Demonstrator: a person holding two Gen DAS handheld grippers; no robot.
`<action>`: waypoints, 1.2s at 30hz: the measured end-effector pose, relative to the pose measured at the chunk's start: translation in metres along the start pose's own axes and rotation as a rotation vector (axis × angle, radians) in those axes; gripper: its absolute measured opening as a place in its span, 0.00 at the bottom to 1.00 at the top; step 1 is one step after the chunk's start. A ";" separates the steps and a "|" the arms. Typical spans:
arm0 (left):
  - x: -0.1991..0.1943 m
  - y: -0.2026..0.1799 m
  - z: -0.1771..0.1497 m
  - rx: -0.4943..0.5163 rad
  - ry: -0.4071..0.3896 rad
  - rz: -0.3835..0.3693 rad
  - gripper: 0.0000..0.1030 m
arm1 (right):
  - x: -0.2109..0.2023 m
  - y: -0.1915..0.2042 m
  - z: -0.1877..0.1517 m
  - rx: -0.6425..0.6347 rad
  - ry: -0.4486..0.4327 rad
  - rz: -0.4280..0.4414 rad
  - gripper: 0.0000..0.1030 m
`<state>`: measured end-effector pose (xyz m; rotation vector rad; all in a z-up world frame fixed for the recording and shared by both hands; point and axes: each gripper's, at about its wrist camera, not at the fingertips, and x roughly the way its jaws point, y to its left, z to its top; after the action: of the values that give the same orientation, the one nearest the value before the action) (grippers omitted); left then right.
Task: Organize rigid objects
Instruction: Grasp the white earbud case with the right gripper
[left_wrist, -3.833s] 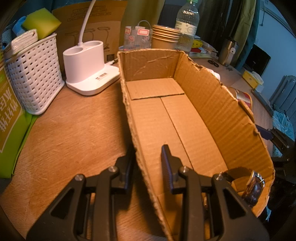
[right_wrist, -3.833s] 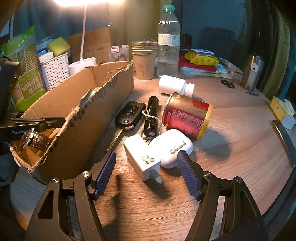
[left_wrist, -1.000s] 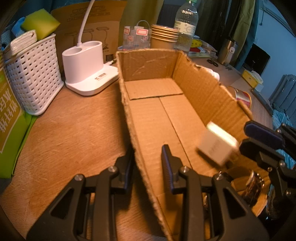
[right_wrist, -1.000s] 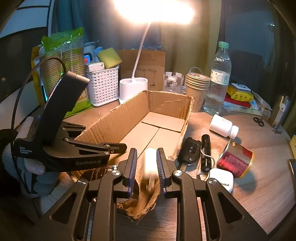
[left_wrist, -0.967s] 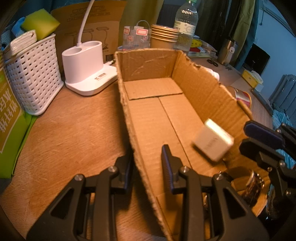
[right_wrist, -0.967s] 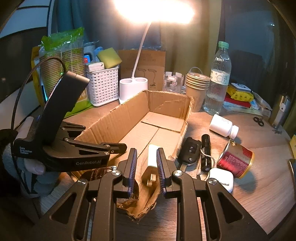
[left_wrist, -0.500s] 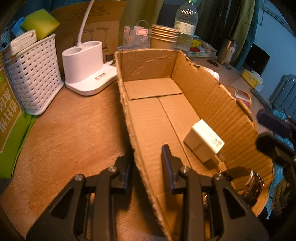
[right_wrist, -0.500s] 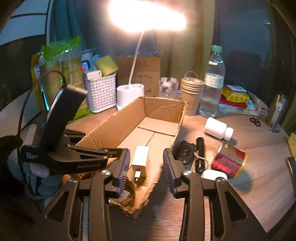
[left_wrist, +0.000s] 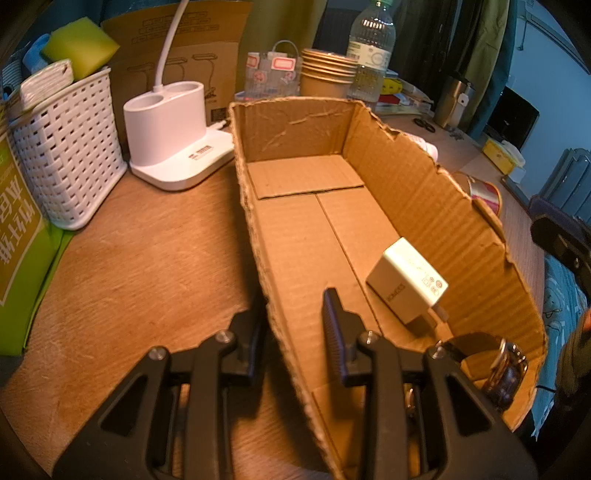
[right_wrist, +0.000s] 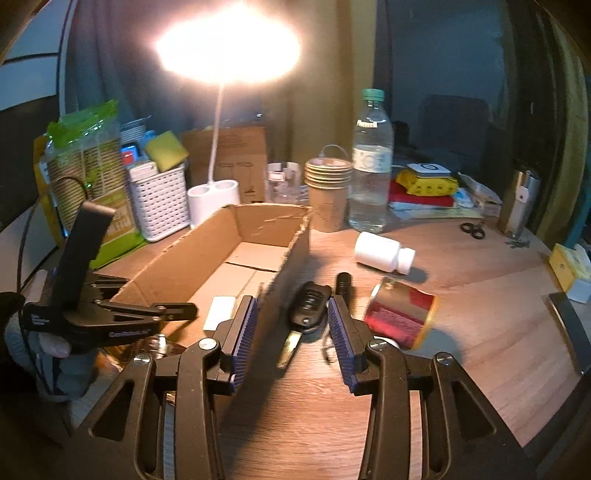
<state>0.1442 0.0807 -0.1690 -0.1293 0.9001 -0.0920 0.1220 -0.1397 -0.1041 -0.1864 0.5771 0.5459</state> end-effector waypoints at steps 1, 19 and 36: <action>0.000 0.000 0.000 0.000 0.000 0.000 0.30 | 0.000 -0.004 0.000 0.005 0.001 -0.009 0.41; 0.000 0.000 0.000 0.000 0.000 0.000 0.30 | 0.012 -0.039 -0.013 0.078 0.045 -0.099 0.50; 0.000 0.000 0.000 0.000 0.000 0.000 0.30 | 0.029 -0.048 -0.026 0.105 0.105 -0.120 0.51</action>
<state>0.1441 0.0812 -0.1692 -0.1289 0.9001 -0.0924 0.1561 -0.1752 -0.1409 -0.1491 0.6902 0.3901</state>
